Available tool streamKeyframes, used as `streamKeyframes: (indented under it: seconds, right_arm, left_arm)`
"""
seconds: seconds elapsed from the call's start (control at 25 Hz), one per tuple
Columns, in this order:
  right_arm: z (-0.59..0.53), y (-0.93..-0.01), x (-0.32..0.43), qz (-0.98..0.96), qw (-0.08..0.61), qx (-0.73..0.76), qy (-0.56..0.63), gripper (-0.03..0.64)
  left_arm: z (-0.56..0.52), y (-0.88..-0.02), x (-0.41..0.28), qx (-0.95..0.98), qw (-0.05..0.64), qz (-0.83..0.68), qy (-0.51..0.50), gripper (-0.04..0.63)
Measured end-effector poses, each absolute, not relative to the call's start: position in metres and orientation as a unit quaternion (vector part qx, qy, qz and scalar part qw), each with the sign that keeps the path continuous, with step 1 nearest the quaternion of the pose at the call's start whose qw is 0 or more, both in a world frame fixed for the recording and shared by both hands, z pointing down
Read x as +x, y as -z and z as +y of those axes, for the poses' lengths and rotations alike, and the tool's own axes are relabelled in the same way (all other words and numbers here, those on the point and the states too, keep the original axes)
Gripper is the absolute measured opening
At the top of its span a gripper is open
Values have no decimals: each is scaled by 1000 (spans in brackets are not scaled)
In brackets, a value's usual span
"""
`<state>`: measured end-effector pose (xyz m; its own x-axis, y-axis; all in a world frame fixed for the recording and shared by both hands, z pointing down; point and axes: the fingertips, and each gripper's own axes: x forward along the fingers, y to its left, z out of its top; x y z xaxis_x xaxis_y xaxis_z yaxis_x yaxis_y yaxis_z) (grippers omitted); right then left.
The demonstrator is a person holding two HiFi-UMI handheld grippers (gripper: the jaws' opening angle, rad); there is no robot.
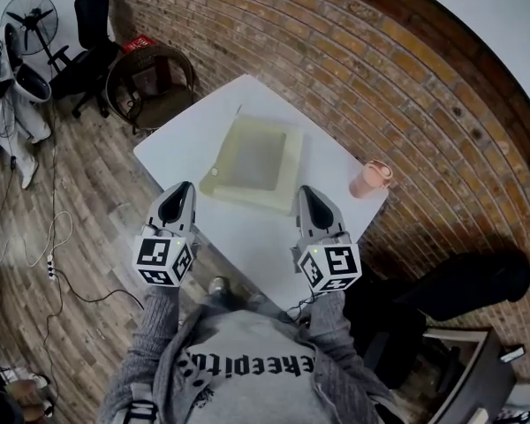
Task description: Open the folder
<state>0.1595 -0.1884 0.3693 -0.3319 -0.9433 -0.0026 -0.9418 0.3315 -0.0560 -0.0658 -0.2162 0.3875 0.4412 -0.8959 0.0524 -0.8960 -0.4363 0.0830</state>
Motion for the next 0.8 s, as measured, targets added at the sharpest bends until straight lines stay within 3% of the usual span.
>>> streamKeyframes:
  seconds: [0.56, 0.8]
  right_arm:
    - [-160, -327, 168, 819, 36, -572, -22, 3]
    - [-157, -328, 170, 817, 41, -574, -22, 3]
  left_arm:
    - [-192, -350, -49, 854, -7, -520, 28, 23]
    - [-190, -346, -49, 851, 1, -523, 43, 23]
